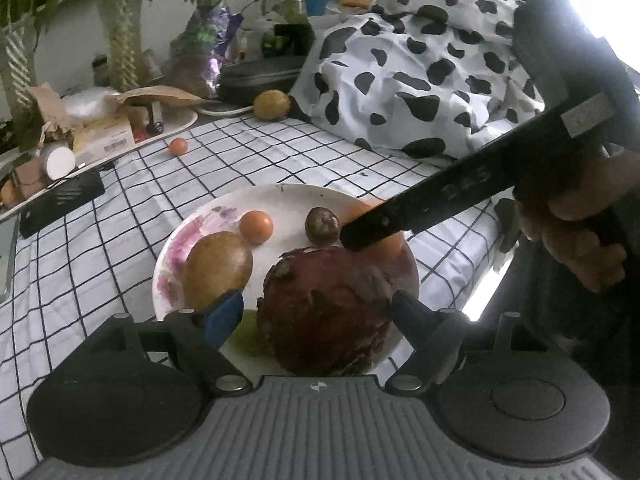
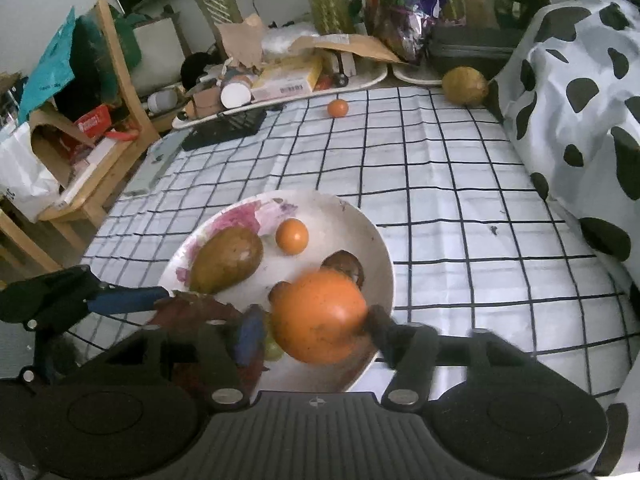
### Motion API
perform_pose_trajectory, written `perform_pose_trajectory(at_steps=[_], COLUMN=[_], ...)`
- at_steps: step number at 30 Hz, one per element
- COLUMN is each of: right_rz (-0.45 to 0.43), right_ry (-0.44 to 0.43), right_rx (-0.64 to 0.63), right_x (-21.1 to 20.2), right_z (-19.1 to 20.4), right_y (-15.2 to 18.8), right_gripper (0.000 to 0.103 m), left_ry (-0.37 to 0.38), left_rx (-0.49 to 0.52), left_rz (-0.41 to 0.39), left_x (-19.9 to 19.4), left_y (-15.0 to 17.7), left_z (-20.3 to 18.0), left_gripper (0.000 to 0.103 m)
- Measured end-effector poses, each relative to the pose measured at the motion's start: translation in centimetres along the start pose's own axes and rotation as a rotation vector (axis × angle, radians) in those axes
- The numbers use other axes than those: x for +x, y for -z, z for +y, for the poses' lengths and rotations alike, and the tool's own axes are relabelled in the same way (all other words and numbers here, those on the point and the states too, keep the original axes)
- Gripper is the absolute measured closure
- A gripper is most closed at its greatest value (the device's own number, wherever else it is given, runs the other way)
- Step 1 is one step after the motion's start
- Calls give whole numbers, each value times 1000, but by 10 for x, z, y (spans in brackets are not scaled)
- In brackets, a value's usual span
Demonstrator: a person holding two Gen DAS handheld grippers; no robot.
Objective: Organize fruits
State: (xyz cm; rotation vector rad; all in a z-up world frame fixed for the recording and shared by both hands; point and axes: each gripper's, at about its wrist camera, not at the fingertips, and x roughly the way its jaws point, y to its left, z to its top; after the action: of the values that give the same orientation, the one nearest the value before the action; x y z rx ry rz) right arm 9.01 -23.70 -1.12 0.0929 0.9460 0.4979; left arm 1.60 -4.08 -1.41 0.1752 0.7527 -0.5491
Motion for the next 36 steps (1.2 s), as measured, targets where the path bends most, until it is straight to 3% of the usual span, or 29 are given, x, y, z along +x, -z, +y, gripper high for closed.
perform_pose_trajectory(at_steps=[1, 2, 13, 24, 30, 36], right_rz=[-17, -31, -92, -153, -132, -79], right_ry=[4, 11, 78, 180, 228, 287], right_rx=[-2, -7, -19, -55, -80, -121], right_x=[-3, -6, -22, -46, -53, -54], right_z=[1, 2, 10, 29, 41, 55], right_y=[0, 0, 10, 31, 45, 58], right_gripper=[13, 12, 0, 0, 0, 0], left_ry=[-3, -10, -75, -190, -244, -266], left_rx=[-4, -8, -96, -224, -267, -288], left_rz=[1, 2, -7, -42, -40, 12], left_x=[-1, -2, -19, -48, -60, -62], left_y=[0, 0, 3, 8, 12, 19], left_z=[0, 0, 2, 8, 7, 4], left_gripper=[22, 22, 22, 22, 22, 22])
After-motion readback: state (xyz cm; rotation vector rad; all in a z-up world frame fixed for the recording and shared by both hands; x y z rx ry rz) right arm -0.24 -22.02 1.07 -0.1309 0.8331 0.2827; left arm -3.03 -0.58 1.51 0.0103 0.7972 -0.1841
